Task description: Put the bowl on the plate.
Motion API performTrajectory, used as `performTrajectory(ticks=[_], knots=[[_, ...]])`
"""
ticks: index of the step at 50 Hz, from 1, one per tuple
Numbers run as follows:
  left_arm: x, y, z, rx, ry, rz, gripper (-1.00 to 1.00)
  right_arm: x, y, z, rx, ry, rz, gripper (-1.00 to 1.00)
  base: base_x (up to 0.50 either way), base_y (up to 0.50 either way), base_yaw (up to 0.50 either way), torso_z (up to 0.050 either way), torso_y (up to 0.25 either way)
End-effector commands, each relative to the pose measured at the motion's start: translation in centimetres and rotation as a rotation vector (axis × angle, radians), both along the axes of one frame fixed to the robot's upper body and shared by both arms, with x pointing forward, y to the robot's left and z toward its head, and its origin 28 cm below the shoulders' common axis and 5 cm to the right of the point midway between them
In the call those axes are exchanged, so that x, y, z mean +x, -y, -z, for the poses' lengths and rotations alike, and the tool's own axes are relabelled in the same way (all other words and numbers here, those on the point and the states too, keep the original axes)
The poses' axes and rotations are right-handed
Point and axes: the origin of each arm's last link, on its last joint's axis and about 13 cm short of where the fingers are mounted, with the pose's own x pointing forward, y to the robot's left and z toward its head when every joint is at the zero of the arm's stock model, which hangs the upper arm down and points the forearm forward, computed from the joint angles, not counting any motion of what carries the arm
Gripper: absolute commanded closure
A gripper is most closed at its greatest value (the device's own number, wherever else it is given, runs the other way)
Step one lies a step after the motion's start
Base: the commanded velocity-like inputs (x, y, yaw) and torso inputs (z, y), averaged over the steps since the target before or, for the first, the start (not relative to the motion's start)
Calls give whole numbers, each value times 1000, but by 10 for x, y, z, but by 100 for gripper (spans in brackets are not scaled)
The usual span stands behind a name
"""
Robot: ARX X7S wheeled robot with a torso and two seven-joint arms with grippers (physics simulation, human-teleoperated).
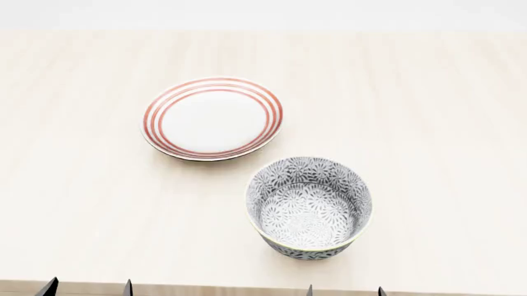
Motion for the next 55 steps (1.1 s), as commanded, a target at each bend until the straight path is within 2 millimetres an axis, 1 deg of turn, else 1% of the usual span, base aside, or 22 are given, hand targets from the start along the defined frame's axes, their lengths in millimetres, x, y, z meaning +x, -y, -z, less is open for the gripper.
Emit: performTrajectory(ticks=[1, 24, 25, 26, 37, 42, 45, 46, 49, 50, 51, 52, 53, 55], knots=[[1, -1, 1, 2, -8, -7, -100, 0, -1, 0, 1, -1, -5, -100, 0, 0, 0, 0, 0], [1, 1, 3, 13, -8, 6, -100, 0, -1, 1, 8, -7, -8, -100, 0, 0, 0, 0, 0], [1, -1, 1, 1, 29, 8, -100, -1, -1, 3, -14, 29, -4, -100, 0, 0, 0, 0, 0], [1, 1, 4, 17, -9, 6, -100, 0, 0, 2, 8, -6, -8, -100, 0, 0, 0, 0, 0], [1, 1, 7, 24, -20, 9, -100, 0, 0, 3, 6, -4, -6, -100, 0, 0, 0, 0, 0], [0, 2, 7, 25, -23, 15, -100, 0, 0, 2, 5, -3, -6, -100, 0, 0, 0, 0, 0], [0, 1, 4, 20, -16, 10, -100, 0, 0, 0, 8, 0, -3, -100, 0, 0, 0, 0, 0], [0, 0, 2, 15, -4, 5, -100, 0, 0, -2, 9, 6, -1, -100, 0, 0, 0, 0, 0], [0, -3, -20, 10, 102, -22, -100, 3, 3, -21, 25, 86, 24, -100, 0, 0, 0, 0, 0], [-1, -5, -32, 12, 159, -37, -100, 5, 5, -30, 31, 140, 41, -100, 0, 0, 0, 0, 0], [-1, -6, -37, 9, 188, -46, -100, 5, 6, -34, 31, 165, 52, -100, 0, 0, 0, 0, 0], [-2, -11, -53, 16, 264, -82, -100, 7, 10, -49, 50, 242, 83, -100, 0, 0, 0, 0, 0], [-3, -12, -59, 17, 288, -91, -100, 8, 11, -55, 60, 266, 94, -100, 0, 0, 0, 0, 0], [-4, -20, -79, 17, 384, -151, -100, 7, 18, -78, 103, 394, 142, -100, 0, 0, 0, 0, 0]])
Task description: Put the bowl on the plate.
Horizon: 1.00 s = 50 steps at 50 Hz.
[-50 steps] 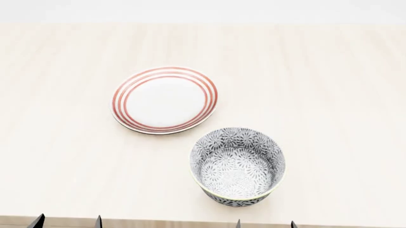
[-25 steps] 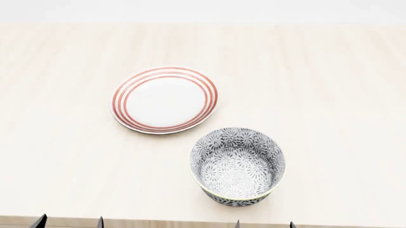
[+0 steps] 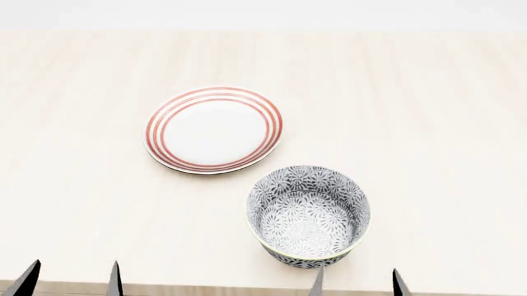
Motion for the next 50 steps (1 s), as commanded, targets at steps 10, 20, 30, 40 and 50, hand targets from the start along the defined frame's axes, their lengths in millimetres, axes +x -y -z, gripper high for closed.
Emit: performTrajectory(ticks=[10, 20, 30, 40, 50], knots=[[-17, -32, -99, -26, 472, -241, -100, -7, 24, -98, 176, 568, 173, -100, 52, 0, 0, 0, 0], [-18, -31, -100, -15, 490, -239, -100, -8, 22, -100, 171, 572, 157, -100, 497, 0, 0, 0, 0], [-17, -29, -97, -17, 474, -231, -100, -8, 21, -97, 164, 565, 149, -100, 500, 0, 0, 0, 0], [-13, -24, -87, -9, 369, -193, -100, -9, 19, -97, 142, 562, 132, -100, 370, 0, 0, 0, 0], [-4, 5, -41, -47, -44, 7, -100, -10, 17, -96, 130, 552, 106, -100, 0, 0, 0, 0, 0]])
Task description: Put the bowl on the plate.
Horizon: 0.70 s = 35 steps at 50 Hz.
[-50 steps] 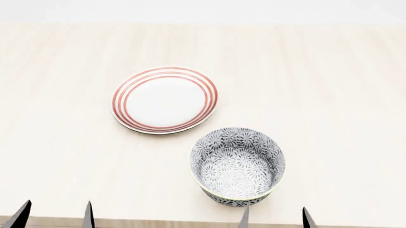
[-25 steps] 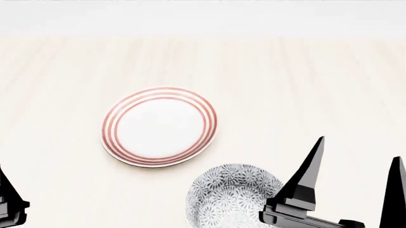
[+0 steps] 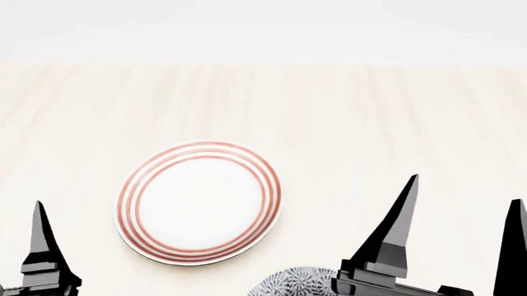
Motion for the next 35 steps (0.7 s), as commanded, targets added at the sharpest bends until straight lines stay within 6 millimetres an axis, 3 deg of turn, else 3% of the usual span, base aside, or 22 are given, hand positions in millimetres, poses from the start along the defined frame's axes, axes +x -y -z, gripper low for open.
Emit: performTrajectory(ticks=[1, 6, 17, 35], knots=[[4, 23, 35, 0, -316, 155, -100, -2, 0, 0, -28, 1, -4, -100, 0, 0, 0, 0, 0], [4, 47, 50, -50, -531, 362, -100, -2, -1, 1, -31, -5, -10, -100, 0, 0, 0, 0, 0], [7, 70, 35, -160, -601, 582, -100, -3, -1, 1, -36, -3, -13, -100, 0, 0, 0, 0, 0], [19, 84, 8, -340, -630, 652, -100, -2, -2, 5, -40, -12, -19, -100, 0, 0, 0, 0, 0]])
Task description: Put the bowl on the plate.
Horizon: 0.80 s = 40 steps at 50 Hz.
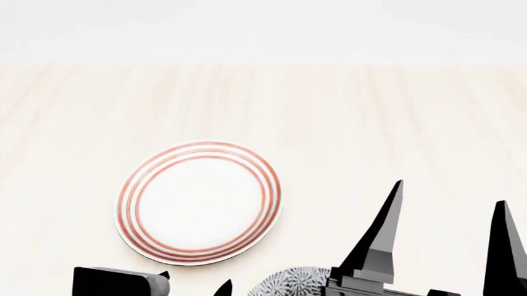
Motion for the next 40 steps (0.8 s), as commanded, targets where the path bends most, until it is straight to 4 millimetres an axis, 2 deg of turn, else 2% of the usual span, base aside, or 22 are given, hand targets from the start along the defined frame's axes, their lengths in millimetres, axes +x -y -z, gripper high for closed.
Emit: performTrajectory(ticks=[1, 11, 24, 40], knots=[[7, 11, -16, -115, -60, 47, -100, 0, 1, 1, -14, 2, 8, -100, 0, 0, 0, 0, 0], [7, 14, -18, -144, -99, 56, -100, 0, 1, 2, -15, -1, 7, -100, 0, 0, 0, 0, 0], [8, 17, -8, -133, -218, 65, -100, 0, 0, 3, -13, -4, 3, -100, 0, 0, 0, 0, 0], [8, 20, -9, -94, -239, 103, -100, -1, -1, 3, -16, -3, -2, -100, 0, 0, 0, 0, 0]])
